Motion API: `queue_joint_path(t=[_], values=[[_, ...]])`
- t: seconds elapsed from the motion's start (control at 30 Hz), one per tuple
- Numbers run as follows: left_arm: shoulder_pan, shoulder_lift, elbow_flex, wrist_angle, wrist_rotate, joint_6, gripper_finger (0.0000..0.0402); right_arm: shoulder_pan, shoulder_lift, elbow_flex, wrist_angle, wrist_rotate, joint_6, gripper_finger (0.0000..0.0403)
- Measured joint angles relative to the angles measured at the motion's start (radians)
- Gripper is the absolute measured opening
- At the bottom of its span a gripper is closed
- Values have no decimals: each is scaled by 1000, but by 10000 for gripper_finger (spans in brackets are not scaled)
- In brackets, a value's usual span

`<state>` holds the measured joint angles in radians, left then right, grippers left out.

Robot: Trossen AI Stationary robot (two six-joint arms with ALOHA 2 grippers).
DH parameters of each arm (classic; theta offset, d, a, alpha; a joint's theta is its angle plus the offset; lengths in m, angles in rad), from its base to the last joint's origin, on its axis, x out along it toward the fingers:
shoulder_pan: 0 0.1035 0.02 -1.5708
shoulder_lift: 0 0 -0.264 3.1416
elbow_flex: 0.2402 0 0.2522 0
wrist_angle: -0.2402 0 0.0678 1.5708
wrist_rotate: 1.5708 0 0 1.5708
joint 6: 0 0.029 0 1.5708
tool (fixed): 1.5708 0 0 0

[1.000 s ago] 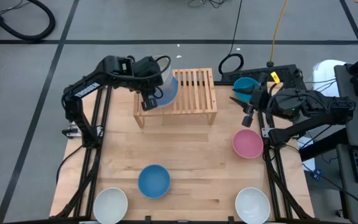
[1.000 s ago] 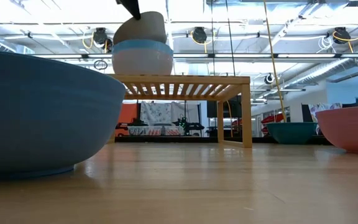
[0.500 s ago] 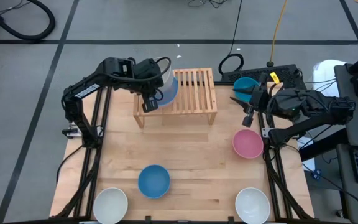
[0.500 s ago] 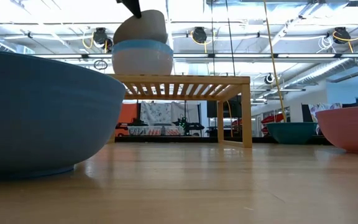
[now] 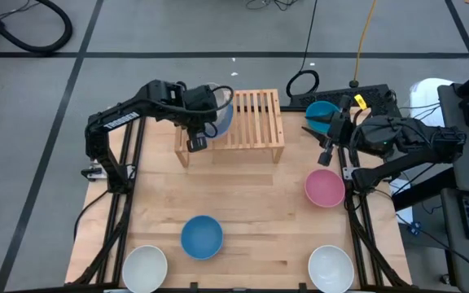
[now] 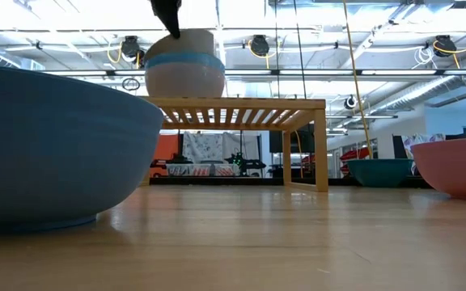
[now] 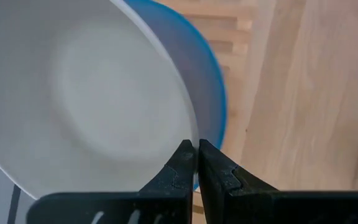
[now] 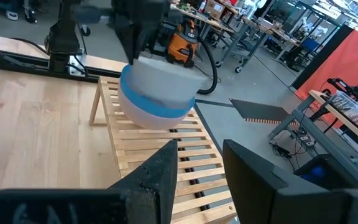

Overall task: Place and stack bowls onto a shelf
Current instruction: Stack the gray bowl on top of the blue bowl

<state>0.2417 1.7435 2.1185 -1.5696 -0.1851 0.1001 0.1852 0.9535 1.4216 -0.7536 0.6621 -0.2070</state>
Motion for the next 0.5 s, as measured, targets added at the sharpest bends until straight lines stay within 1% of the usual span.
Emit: queue_joint_path(t=[0.2,0.3,0.4,0.5], values=[[1,0,-56,-1,11,1,8,0,0,0,0,0,0,121],[2,0,-60,-2,58,-1,9,0,0,0,0,0,0,121],[1,0,-60,-2,61,-1,28,0,0,0,0,0,0,121],[1,0,-60,-1,42,-14,45,0,0,0,0,0,0,121]])
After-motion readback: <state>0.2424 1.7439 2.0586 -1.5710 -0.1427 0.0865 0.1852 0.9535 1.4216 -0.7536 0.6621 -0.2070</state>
